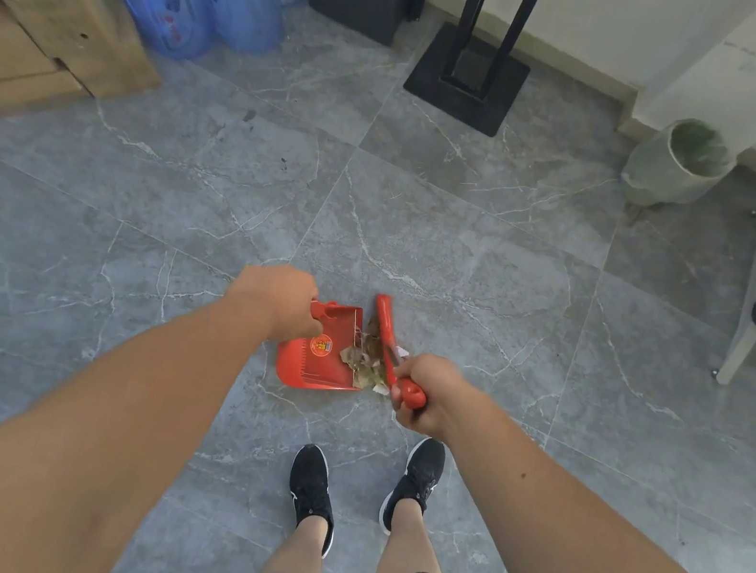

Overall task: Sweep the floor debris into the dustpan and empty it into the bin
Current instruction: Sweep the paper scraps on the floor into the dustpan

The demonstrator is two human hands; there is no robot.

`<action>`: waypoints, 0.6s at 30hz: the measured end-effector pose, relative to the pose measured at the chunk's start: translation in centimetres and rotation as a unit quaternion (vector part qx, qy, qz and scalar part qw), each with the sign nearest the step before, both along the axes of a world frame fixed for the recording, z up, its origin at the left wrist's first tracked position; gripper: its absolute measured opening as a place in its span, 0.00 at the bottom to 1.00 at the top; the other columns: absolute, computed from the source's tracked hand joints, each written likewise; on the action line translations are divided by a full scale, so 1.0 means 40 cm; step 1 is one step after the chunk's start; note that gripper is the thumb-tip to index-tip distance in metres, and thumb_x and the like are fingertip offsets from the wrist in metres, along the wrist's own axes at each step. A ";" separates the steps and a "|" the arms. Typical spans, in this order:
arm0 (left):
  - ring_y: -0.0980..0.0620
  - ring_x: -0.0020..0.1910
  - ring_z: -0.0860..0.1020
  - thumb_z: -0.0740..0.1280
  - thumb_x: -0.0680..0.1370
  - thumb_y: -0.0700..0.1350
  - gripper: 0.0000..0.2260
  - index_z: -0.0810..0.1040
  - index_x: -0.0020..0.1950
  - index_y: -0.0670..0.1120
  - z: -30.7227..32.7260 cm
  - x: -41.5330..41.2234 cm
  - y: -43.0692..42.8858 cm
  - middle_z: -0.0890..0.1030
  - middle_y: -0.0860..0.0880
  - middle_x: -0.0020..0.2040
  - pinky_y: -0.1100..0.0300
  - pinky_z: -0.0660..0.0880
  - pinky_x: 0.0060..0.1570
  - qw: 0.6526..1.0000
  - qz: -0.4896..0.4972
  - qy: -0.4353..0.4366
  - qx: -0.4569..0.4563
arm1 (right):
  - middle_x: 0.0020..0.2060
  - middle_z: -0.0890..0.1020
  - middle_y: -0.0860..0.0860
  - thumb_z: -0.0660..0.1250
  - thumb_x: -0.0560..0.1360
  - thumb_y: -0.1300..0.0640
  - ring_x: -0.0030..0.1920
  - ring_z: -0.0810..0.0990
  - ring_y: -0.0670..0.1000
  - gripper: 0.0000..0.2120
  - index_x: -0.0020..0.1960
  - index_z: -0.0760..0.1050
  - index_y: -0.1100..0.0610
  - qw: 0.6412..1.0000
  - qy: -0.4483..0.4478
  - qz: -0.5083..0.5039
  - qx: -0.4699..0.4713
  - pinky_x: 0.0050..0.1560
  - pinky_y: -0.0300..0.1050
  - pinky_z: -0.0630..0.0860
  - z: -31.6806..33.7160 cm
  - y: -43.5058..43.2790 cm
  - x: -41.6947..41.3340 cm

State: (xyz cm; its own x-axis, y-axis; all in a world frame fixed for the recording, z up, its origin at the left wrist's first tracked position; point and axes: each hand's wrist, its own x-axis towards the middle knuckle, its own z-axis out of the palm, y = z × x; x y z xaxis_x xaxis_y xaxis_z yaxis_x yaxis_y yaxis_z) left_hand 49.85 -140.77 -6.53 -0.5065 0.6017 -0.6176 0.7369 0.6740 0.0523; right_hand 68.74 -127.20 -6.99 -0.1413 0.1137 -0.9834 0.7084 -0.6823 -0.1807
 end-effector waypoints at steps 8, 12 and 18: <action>0.49 0.40 0.78 0.68 0.73 0.60 0.15 0.74 0.36 0.50 0.009 0.015 -0.011 0.78 0.53 0.37 0.57 0.71 0.39 1.000 0.001 0.004 0.006 | 0.22 0.71 0.51 0.57 0.77 0.67 0.29 0.67 0.46 0.07 0.46 0.67 0.55 1.000 0.015 0.013 -0.011 0.20 0.31 0.64 0.035 -0.042 -0.020; 0.50 0.39 0.78 0.69 0.73 0.59 0.14 0.75 0.37 0.50 0.017 0.021 -0.015 0.78 0.52 0.37 0.57 0.74 0.40 1.000 0.009 -0.002 0.006 | 0.22 0.73 0.51 0.58 0.77 0.68 0.29 0.68 0.46 0.08 0.48 0.68 0.56 1.000 0.020 0.021 0.001 0.20 0.31 0.64 0.054 -0.052 -0.020; 0.49 0.40 0.78 0.69 0.72 0.58 0.13 0.74 0.36 0.50 0.023 0.030 -0.022 0.78 0.53 0.37 0.57 0.73 0.40 1.000 0.011 0.007 0.015 | 0.20 0.69 0.50 0.57 0.77 0.67 0.25 0.70 0.46 0.10 0.54 0.67 0.54 0.999 0.032 0.029 0.001 0.19 0.32 0.64 0.070 -0.038 -0.013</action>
State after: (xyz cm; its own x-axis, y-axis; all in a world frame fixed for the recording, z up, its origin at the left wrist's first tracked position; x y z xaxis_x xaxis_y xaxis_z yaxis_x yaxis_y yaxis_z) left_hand 51.04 -141.64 -5.62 -0.5276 0.6083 -0.5930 0.7230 0.6880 0.0624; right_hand 68.21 -128.71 -4.18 -0.2101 0.1061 -0.9719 0.7333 -0.6404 -0.2284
